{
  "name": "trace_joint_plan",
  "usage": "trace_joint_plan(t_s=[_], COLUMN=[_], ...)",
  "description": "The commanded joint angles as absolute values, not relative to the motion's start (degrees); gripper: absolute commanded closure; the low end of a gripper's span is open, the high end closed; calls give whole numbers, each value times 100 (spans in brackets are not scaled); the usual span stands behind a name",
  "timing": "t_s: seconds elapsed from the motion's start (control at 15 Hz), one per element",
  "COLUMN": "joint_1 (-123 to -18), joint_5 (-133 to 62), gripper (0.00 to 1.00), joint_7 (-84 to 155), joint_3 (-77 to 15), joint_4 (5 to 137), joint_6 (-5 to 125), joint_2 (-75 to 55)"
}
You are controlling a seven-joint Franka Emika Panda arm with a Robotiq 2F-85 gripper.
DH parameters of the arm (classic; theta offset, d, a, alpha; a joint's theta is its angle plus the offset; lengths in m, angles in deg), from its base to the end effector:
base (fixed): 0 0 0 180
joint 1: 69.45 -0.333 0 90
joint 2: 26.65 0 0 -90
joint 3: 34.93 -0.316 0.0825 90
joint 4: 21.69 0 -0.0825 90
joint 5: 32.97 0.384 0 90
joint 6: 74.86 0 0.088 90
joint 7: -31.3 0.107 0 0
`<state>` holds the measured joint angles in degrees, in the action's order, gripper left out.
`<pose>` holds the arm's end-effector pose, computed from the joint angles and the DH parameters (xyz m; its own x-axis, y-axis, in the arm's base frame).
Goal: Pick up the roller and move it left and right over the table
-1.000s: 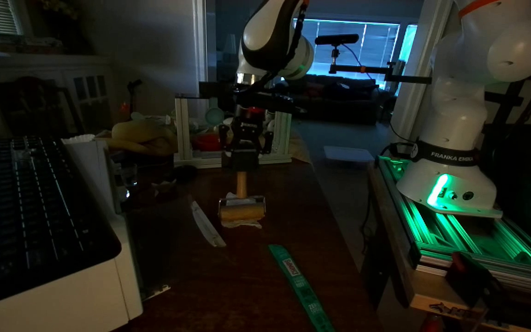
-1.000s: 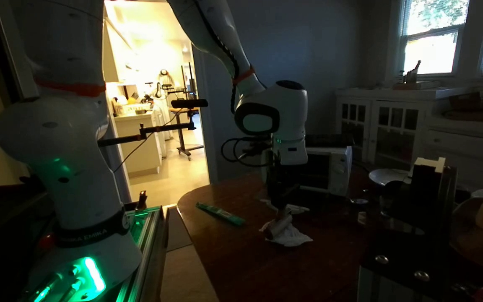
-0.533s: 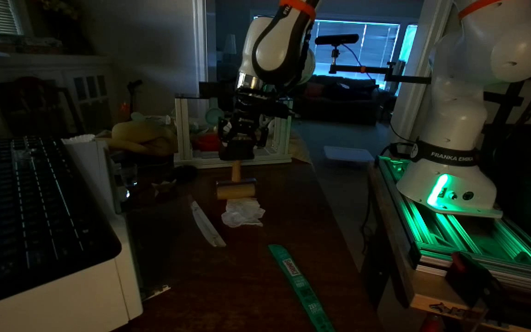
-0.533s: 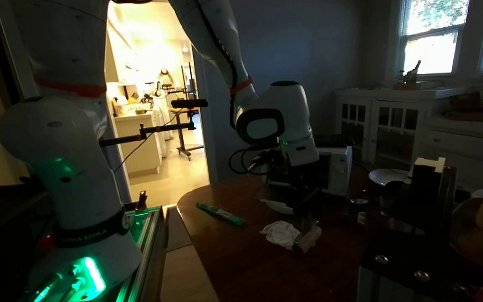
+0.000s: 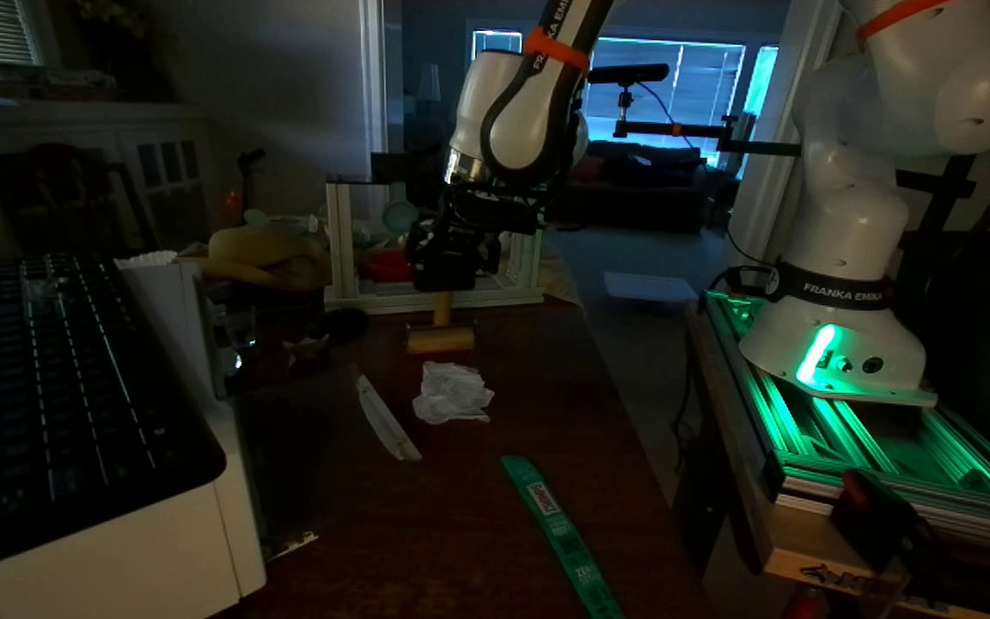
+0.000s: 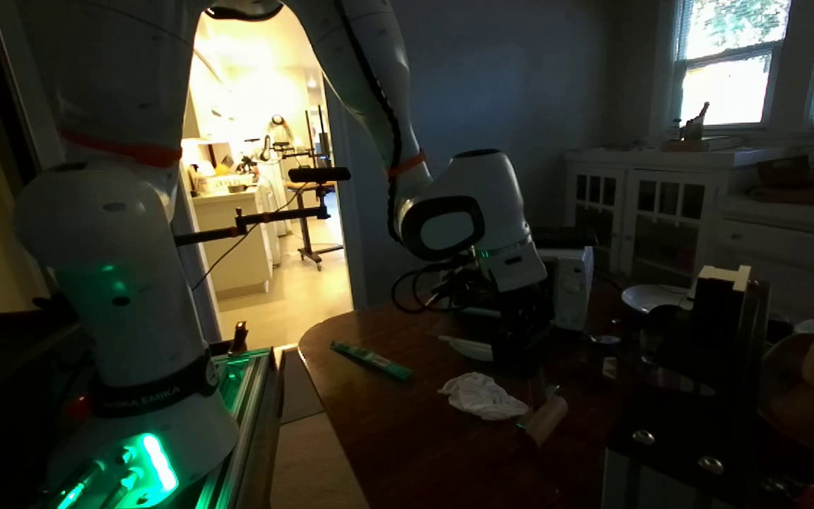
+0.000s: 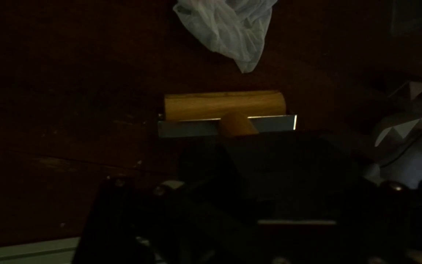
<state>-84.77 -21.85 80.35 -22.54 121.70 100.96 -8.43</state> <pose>0.4884 0.0051 0.1911 0.5366 -0.8260 0.1723 -0.8040 -0.5625 -0.1927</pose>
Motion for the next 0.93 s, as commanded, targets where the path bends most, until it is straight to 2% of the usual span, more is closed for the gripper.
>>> trace_joint_plan(t_s=[0.0,0.53,0.87], joint_1=[-8297,-7228,-7055], joint_5=[-2028,-763,-6], gripper=[66,66,66], joint_7=[7920,6930,6241], joint_3=[-2633,-4199,-4338], joint_4=[12283,12187,12072], joint_6=[9860,8783,8044], joint_2=[-823,-1163,-1161])
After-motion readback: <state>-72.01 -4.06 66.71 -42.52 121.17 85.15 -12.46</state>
